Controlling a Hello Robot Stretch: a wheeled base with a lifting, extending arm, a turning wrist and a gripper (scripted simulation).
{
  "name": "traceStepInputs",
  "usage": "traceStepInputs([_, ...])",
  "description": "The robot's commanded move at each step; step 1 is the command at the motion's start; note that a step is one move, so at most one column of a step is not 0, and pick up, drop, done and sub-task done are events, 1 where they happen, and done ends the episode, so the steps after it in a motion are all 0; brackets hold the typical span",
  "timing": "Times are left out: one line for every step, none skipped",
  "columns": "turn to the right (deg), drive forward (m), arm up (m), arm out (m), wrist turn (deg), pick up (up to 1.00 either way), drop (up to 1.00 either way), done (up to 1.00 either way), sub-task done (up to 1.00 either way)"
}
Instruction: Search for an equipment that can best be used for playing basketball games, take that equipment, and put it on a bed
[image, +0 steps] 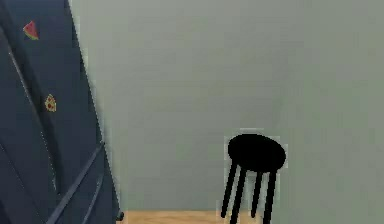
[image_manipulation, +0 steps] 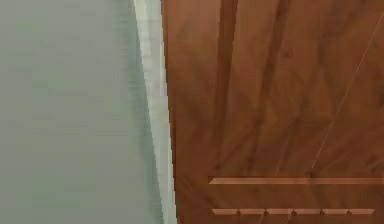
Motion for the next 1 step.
traceStepInputs([-45.0,0.00,0.00,0.00,0.0,0.00,0.00,0.00,0.00])
